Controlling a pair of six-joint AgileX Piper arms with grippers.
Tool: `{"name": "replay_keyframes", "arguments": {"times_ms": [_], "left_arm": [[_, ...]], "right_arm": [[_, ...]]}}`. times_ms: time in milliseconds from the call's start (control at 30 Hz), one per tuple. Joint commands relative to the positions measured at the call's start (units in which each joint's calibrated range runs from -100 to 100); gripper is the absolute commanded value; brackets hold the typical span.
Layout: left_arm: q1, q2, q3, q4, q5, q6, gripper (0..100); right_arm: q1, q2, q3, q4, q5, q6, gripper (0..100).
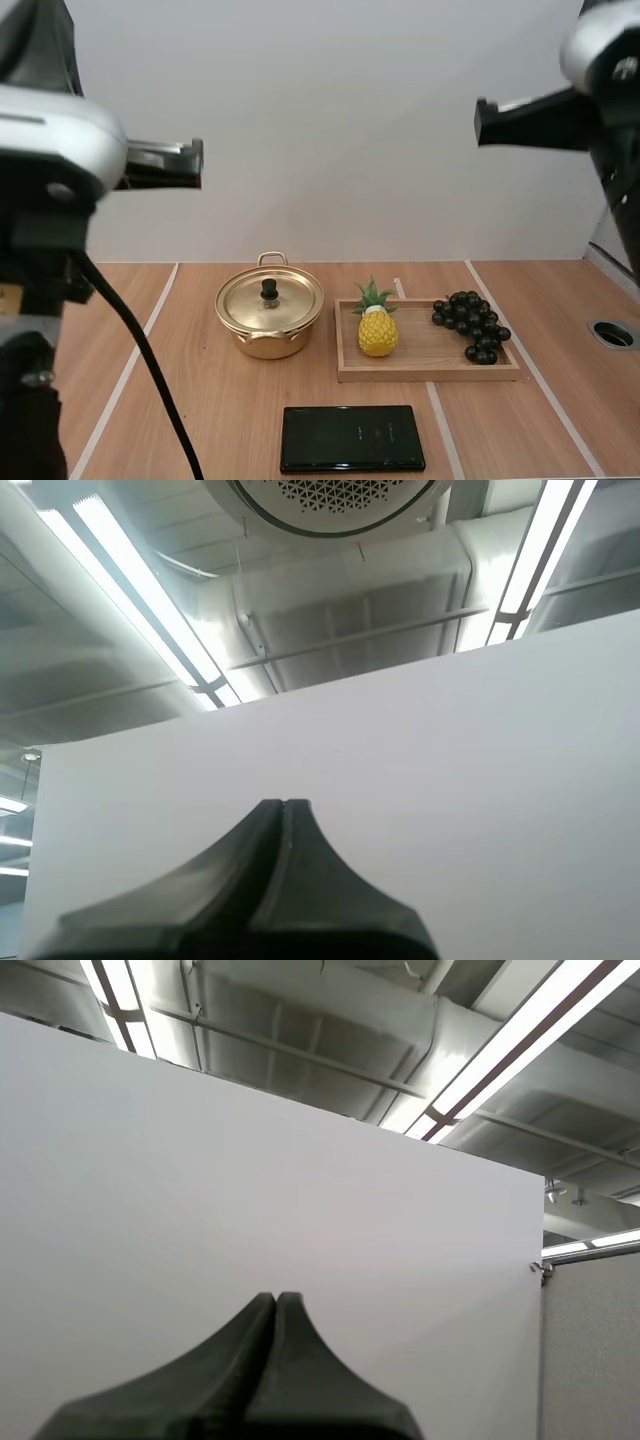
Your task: Open the pot, put the grape inside, and close it
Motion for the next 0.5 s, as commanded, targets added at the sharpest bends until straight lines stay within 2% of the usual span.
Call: {"name": "replay_keyframes", "arguments": {"times_ms": [0,200,267,333,467], "left_arm": [[-0.20,4.1,-7.2,-0.4,4.2,-0.2,1],[-0.20,14.5,-22.8,-0.4,15.1,-0.5,1],[-0.20,17.9,-27.5,-0.4,21.3,-0.5,1],[-0.20,21.6,-32.5,-0.4,28.8,-0.5,1],[-0.20,27.0,-39.4,-0.4,37.8,-0.5,1]], "right_arm": [[-0.2,4.5,-8.3,2.4,6.6,-2.8,0],[-0.4,15.0,-24.1,2.4,25.0,-2.7,0],[-1.2,18.1,-29.3,0.9,31.6,-0.2,0],[-2.7,21.8,-34.3,-5.1,39.7,7.6,0],[-5.5,30.2,-46.9,-21.2,64.6,33.0,0]]}}
